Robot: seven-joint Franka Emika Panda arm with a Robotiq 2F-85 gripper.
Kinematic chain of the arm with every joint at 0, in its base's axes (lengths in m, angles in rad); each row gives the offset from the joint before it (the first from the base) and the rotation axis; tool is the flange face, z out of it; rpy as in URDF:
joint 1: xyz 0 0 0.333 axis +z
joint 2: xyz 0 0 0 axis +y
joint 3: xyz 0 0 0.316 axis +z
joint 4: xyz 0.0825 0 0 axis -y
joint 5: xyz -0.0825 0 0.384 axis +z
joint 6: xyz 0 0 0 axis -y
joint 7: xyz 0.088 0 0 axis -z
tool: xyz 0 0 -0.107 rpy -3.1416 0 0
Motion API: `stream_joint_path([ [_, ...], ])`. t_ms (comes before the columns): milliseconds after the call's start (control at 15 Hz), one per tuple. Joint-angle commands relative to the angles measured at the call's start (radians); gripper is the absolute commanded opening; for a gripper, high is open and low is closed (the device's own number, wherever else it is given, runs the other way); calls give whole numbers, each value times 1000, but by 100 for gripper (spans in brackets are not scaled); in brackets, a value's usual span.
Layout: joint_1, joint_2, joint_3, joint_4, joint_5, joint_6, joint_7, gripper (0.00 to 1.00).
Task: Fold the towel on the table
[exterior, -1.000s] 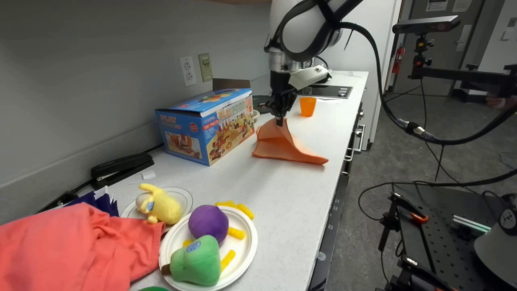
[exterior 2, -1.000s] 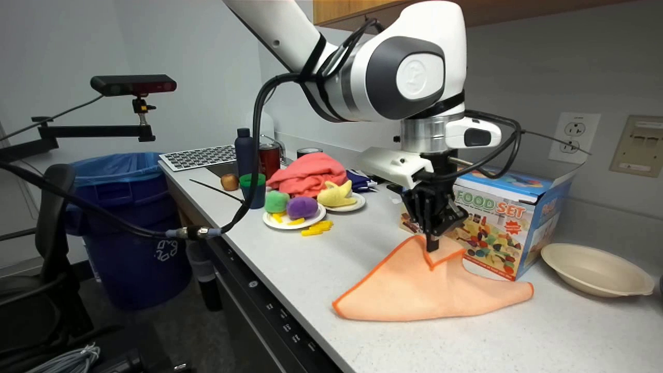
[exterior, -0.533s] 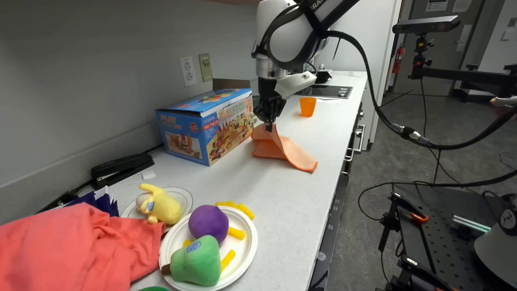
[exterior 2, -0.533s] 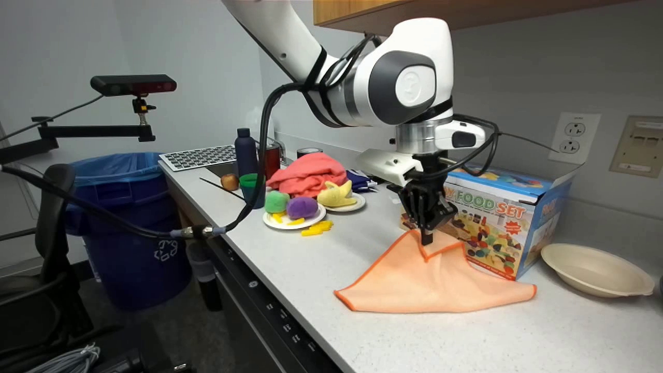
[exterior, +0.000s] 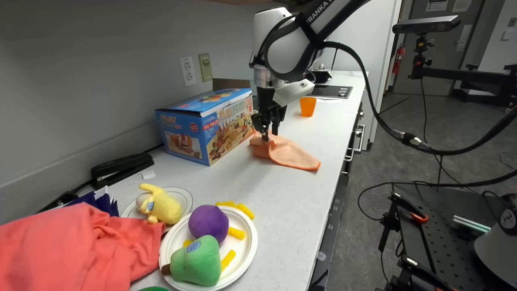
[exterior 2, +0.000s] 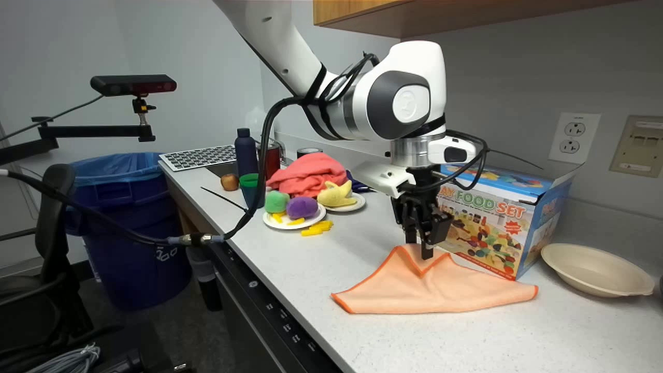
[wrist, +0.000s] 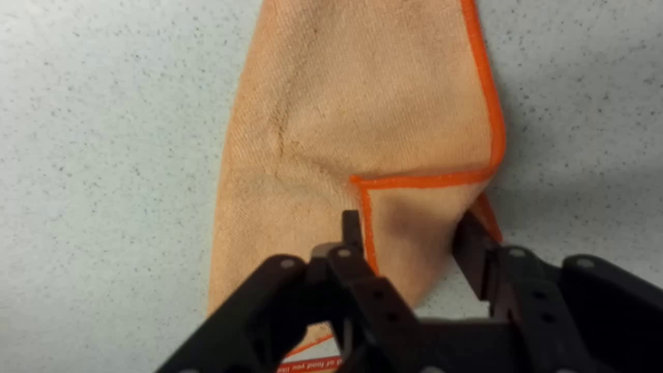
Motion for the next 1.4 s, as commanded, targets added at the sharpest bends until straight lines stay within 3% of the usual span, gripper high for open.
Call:
stream_joint_path([
  [0, 3, -85, -8, -43, -1, 32, -15, 82],
  [133, -4, -144, -6, -72, 14, 54, -30, 97],
  [200, -7, -179, -5, -91, 17, 63, -40, 100],
  [733, -48, -405, -24, -201, 57, -19, -95, 100],
  [933, -63, -433, -38, -227, 55, -57, -120, 100],
  [1333, -76, -390, -54, -290, 75, 45, -130, 100],
])
